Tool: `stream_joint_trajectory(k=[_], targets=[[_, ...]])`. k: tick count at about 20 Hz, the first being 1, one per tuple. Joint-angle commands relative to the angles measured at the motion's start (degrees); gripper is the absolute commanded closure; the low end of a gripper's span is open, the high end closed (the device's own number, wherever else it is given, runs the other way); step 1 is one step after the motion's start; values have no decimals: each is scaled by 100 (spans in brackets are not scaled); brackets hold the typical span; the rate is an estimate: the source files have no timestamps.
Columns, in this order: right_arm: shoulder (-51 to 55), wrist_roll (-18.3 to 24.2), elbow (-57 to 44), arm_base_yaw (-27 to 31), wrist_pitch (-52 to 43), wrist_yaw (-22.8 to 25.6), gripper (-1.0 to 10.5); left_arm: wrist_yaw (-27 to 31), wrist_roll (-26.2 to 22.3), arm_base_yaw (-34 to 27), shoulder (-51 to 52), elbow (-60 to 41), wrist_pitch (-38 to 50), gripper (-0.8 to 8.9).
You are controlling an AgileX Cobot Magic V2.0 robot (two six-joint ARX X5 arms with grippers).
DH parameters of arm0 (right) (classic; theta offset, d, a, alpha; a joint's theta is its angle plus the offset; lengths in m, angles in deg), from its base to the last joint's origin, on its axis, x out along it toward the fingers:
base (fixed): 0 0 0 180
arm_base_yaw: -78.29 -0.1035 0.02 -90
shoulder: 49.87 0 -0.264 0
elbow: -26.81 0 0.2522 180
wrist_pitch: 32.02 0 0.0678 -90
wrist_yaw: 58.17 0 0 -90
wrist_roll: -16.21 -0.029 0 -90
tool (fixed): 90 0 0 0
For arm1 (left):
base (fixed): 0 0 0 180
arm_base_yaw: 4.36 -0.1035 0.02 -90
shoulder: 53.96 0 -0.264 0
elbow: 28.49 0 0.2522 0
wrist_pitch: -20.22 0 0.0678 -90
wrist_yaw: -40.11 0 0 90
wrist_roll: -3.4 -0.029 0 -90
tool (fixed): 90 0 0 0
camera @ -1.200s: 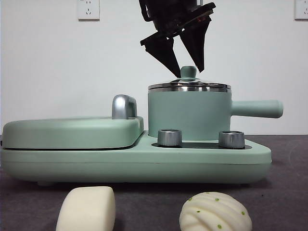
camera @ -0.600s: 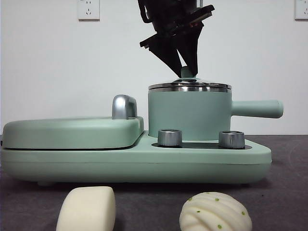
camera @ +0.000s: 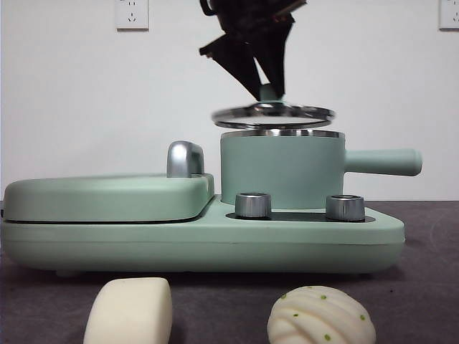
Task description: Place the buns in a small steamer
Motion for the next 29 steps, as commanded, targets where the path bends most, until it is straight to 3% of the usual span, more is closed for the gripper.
stream_joint_trajectory(k=[1,4,8,16,21,24,29], targets=[[-105,-216,98,-24,-28,-85,505,11,13,-140,286,236,-20,700],[-444,-393,297,-271,140,-195,505,11,33,-420,503,236,-83,700],[-1231,-595,828,-1102,317,26,505,11,103,-914,756,236,-105,700],[-3165,-1357,1473,-3742,308,1838,505,9,330,-2035,909,234,-131,700],[-4483,-1834,1580,-5080,236,2634,505,9,330,-2538,909,234,-125,700],[-5274,-1958,1580,-5600,219,3064,505,9,380,-2728,907,234,-125,700],[-6450,-2061,1580,-6083,-256,3185,505,9,420,-2798,909,234,-125,700]])
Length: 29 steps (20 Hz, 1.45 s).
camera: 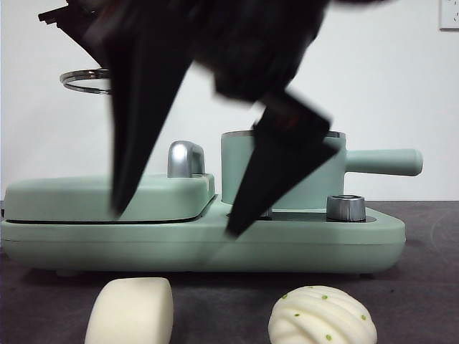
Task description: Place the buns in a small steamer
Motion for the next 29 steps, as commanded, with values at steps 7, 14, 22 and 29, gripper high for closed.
stream_joint_trajectory(k=[7,14,22,29], targets=[[-1078,-85,125,-308,-496,175,609,4,103,22,68,225,101,700],[-1080,-11,452,-267,-275,-7,745,4,107,20,68,225,101,700],[-1121,1176,3565,767,2883,4,745,4,103,20,68,225,133,700],[-2107,1738,5635,2468,3713,151,745,4,107,20,68,225,131,700]])
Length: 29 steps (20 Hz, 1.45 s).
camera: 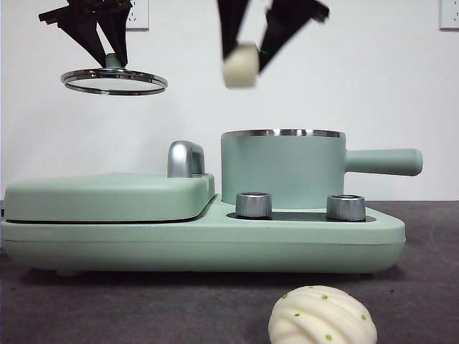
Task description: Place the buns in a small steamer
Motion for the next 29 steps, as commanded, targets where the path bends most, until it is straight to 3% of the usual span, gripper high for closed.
stream_joint_trajectory(k=[1,6,14,21,26,29], targets=[[-503,205,461,267,107,-2,744,7,15,15,68,225,114,700],[-1193,378,682,656,11,-68,744,7,22,15,68,225,114,700],[-1661,614,680,734,0,-164,741,7,20,15,68,223,116,700],[-1659,634,686,761,-61,-175,500,7,20,15,68,223,116,700],[-1622,579,1366,809,485,-289,495,7,22,15,68,223,136,700],[-1084,520,1362,809,507,-409,495,4,42,15,68,221,140,700]])
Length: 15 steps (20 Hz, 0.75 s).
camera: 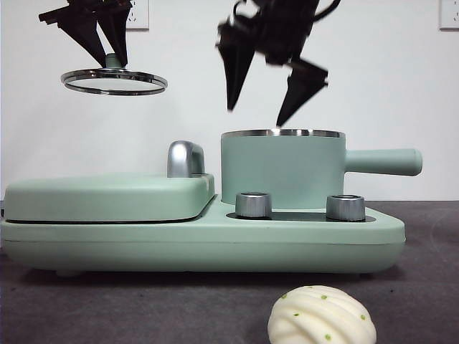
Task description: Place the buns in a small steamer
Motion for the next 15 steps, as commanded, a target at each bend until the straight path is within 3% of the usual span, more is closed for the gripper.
stream_joint_trajectory(k=[1,5,9,15], targets=[[411,-35,26,-42,459,-22,495,7,24,15,68,221,131,700],[1764,48,-835,-116,463,256,495,4,24,15,68,219,122,700],[3370,22,-2328,-260,463,238,495,4,50,37,68,216,114,700],[5104,-245,-4666,-1016,461,214,495,2,68,109,68,216,105,700]])
